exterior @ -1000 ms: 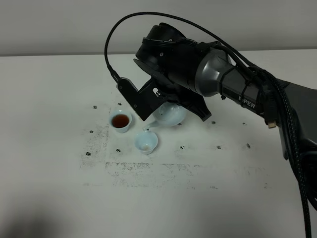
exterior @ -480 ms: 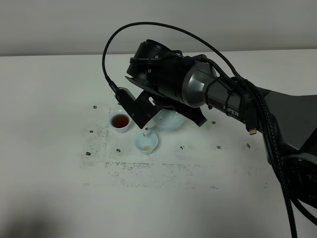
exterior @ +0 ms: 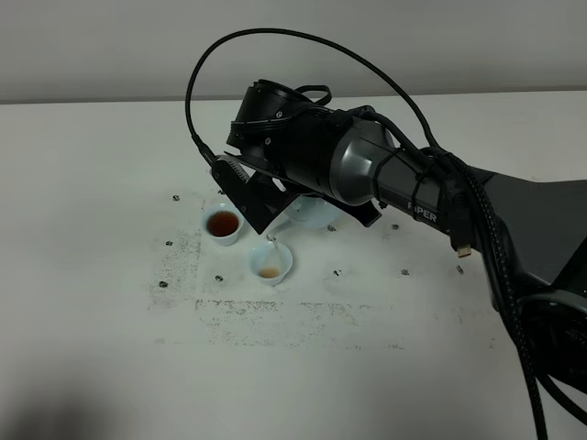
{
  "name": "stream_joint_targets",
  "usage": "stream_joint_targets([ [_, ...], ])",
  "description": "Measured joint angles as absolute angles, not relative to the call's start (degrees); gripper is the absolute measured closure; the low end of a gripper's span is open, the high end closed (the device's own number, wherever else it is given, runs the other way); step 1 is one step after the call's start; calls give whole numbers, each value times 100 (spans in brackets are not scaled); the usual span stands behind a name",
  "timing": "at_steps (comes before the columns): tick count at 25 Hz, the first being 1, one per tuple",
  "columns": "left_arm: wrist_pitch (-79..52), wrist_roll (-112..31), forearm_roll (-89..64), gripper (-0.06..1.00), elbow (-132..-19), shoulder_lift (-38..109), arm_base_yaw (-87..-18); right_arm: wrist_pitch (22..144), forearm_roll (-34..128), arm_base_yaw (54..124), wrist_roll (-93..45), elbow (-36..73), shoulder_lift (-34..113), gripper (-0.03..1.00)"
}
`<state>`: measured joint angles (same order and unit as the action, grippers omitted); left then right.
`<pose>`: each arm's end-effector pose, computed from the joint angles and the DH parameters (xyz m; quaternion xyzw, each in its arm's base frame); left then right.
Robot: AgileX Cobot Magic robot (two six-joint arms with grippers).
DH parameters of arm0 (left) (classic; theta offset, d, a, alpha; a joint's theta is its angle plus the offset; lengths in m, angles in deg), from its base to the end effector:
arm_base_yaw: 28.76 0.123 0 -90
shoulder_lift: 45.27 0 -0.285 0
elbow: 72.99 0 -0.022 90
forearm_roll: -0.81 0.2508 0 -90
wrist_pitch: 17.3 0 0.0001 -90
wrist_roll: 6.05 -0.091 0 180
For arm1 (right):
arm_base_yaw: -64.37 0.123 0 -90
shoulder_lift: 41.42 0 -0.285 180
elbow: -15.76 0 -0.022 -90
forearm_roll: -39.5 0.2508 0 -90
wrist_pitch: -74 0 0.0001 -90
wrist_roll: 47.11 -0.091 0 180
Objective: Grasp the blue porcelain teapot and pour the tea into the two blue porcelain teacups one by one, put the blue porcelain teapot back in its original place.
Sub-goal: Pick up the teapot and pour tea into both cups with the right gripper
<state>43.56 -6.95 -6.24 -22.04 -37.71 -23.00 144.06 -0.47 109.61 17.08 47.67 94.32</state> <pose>-0.0002 -0.0098 0.2661 -0.0353 0.8609 -0.0321 0.5065 0.3681 0.2931 0.2122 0.8234 -0.4611 0.3308 0.0044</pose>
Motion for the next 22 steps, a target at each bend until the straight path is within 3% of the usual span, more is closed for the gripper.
stream_joint_targets([
  [22, 4356, -695, -624, 33, -2204, -3771, -2300, 14406, -151, 11026, 1432, 4510, 9329, 93],
])
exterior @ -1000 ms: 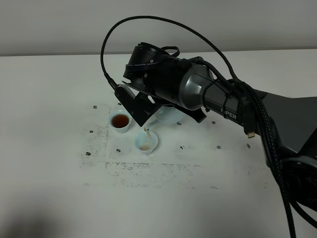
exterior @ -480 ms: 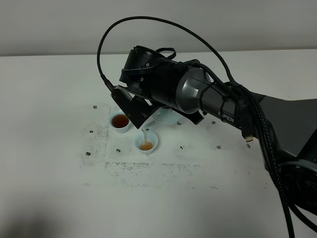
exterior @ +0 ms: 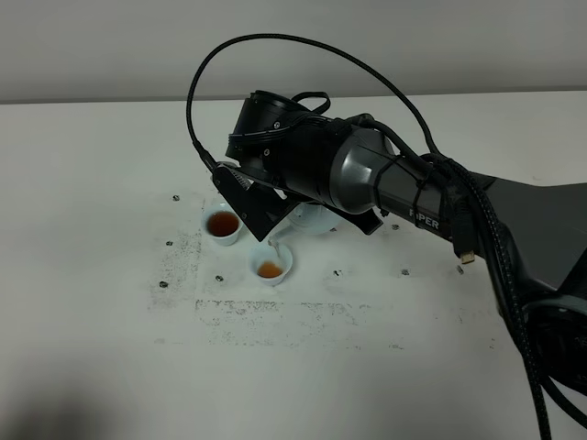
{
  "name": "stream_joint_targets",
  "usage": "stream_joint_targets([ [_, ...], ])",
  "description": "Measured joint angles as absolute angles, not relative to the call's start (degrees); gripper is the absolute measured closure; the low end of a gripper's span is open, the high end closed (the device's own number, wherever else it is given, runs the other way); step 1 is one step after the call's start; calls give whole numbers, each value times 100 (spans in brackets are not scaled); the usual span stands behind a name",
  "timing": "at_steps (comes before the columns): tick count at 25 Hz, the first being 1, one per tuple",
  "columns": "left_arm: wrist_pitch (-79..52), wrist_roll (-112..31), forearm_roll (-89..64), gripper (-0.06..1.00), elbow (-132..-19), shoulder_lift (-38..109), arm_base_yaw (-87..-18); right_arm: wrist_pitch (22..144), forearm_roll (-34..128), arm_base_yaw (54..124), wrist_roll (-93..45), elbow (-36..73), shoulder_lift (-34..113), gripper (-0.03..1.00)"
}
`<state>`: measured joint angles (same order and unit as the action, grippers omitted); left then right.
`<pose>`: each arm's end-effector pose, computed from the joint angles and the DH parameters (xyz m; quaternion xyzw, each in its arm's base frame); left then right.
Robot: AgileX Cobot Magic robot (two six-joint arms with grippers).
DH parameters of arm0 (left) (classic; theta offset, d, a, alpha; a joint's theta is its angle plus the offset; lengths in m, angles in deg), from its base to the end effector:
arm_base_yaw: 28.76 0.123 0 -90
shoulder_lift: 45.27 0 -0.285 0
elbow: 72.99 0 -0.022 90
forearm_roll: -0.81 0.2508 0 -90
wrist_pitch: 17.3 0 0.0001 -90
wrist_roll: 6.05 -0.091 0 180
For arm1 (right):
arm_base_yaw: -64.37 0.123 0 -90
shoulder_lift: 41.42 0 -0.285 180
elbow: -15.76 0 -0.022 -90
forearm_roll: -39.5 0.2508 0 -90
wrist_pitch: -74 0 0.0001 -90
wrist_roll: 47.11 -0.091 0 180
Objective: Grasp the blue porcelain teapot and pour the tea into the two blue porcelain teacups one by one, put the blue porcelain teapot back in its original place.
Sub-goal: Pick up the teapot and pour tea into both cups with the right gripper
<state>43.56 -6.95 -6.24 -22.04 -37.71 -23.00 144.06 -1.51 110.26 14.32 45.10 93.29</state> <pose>-0.0002 -0.0098 0.2661 -0.0353 0.8609 -0.0321 0.5065 0.3611 0.2918 0.2098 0.8168 -0.4690 0.3358 0.0081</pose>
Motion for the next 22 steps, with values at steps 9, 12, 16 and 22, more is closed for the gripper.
stream_joint_targets([
  [9, 4356, -695, -624, 33, -2204, -3771, -2300, 14390, -192, 11143, 1327, 4510, 9329, 93],
  [12, 4356, -695, -624, 33, -2204, -3771, -2300, 14390, -208, 11143, 1305, 4510, 9329, 93],
  [16, 4356, -695, -624, 33, -2204, -3771, -2300, 14390, -226, 11143, 1235, 4510, 9329, 93],
  [22, 4356, -695, -624, 33, -2204, -3771, -2300, 14390, -237, 11143, 1180, 4503, 9329, 93],
])
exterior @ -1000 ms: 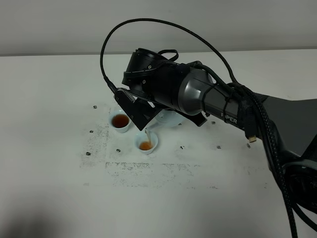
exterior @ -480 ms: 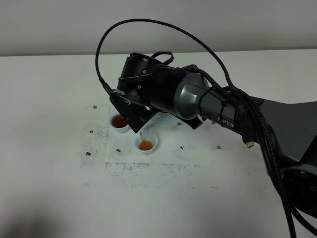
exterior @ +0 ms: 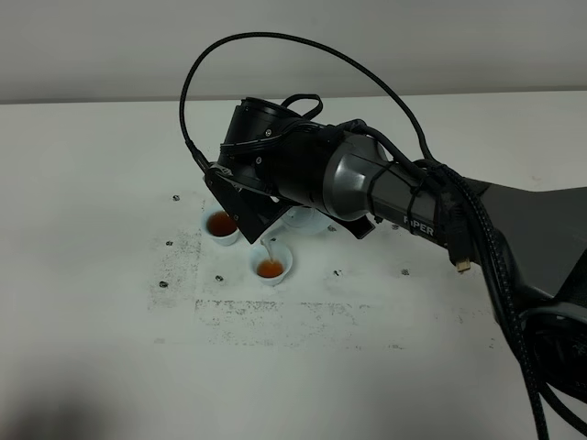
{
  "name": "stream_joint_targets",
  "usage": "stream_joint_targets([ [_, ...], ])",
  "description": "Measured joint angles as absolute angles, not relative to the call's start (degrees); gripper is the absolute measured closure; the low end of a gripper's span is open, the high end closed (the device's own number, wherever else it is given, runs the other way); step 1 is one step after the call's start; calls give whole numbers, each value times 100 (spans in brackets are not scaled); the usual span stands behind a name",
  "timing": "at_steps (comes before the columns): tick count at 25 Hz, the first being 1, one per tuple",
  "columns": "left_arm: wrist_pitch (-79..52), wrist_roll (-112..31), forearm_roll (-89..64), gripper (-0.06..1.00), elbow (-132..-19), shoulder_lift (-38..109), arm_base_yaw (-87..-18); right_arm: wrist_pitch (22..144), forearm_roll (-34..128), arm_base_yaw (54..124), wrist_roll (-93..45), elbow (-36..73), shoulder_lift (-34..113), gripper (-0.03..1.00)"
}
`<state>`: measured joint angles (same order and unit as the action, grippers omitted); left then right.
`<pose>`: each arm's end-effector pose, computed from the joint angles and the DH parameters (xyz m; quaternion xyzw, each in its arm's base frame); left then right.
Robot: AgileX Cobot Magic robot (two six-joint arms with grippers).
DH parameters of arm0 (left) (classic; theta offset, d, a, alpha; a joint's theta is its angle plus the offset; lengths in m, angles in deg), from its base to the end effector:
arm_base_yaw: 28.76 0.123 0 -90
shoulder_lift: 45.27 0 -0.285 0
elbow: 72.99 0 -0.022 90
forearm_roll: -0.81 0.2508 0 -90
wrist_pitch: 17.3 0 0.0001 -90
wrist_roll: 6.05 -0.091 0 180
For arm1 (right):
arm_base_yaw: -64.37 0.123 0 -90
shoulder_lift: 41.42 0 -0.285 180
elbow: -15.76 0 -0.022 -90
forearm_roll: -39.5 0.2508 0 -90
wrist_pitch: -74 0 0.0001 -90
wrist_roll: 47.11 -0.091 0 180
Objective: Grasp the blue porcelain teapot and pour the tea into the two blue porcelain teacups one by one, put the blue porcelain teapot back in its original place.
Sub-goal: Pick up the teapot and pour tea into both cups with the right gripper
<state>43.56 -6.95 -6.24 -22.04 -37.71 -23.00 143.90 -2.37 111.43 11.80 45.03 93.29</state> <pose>-0.0002 -0.0098 0.2661 -0.0353 0.8609 -0.0321 0.5065 0.3560 0.2988 0.2103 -0.8108 0.4747 -0.3424 0.0026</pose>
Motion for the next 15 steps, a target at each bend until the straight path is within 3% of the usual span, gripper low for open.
stream_joint_targets([
  [15, 4356, -695, -624, 33, -2204, -3771, -2300, 14409, -233, 11150, 1174, 4159, 8991, 93],
])
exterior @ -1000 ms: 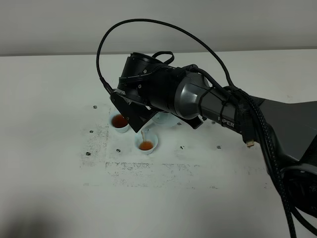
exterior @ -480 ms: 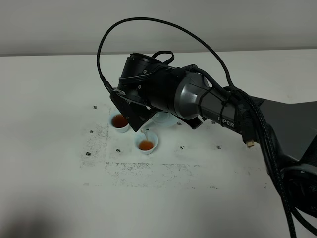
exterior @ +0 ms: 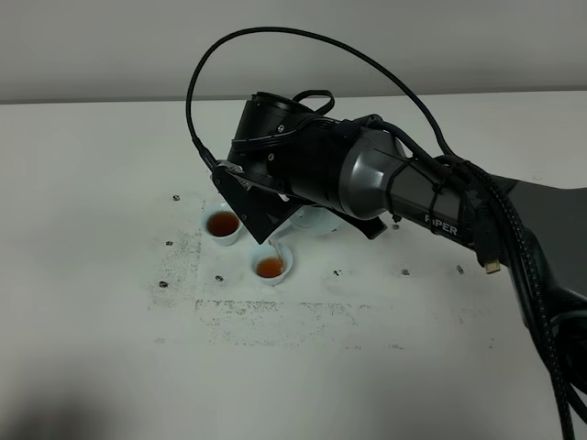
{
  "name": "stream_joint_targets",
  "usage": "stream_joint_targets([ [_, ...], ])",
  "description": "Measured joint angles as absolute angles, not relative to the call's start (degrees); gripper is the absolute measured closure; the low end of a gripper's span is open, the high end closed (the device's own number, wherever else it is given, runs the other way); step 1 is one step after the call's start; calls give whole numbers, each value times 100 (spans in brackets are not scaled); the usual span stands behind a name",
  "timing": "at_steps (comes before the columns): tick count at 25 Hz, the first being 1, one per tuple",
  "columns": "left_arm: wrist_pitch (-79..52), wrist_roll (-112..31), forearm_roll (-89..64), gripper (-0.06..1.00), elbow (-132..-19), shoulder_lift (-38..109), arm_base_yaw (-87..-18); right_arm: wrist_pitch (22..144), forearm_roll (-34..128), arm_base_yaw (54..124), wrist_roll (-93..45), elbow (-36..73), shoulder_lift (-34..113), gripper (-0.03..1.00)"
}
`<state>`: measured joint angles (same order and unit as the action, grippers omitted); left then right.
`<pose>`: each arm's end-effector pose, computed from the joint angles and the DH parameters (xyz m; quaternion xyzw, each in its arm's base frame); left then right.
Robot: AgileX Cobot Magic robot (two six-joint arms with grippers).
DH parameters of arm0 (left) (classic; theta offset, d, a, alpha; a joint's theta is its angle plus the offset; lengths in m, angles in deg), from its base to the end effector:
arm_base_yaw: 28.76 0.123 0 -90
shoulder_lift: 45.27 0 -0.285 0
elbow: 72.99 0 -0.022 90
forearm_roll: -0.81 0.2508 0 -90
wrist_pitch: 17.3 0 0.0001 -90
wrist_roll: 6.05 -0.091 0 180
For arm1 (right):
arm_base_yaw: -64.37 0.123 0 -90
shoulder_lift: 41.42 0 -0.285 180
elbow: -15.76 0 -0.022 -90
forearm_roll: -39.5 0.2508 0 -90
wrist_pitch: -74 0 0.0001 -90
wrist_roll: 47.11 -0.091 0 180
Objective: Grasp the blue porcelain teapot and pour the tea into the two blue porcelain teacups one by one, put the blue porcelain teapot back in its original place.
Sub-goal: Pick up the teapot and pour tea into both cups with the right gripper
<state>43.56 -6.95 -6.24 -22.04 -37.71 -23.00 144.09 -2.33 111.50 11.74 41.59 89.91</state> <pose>-0.0002 -0.0098 0.2661 -0.0353 0.8609 -0.0321 0.5065 0.3470 0.2899 0.2215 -0.8107 0.4752 -0.3420 0.0010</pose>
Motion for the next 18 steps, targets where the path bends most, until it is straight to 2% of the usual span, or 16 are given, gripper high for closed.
stream_joint_targets([
  [18, 4356, -695, -624, 33, -2204, -3771, -2300, 14391, -539, 11360, 880, 4148, 8984, 93],
])
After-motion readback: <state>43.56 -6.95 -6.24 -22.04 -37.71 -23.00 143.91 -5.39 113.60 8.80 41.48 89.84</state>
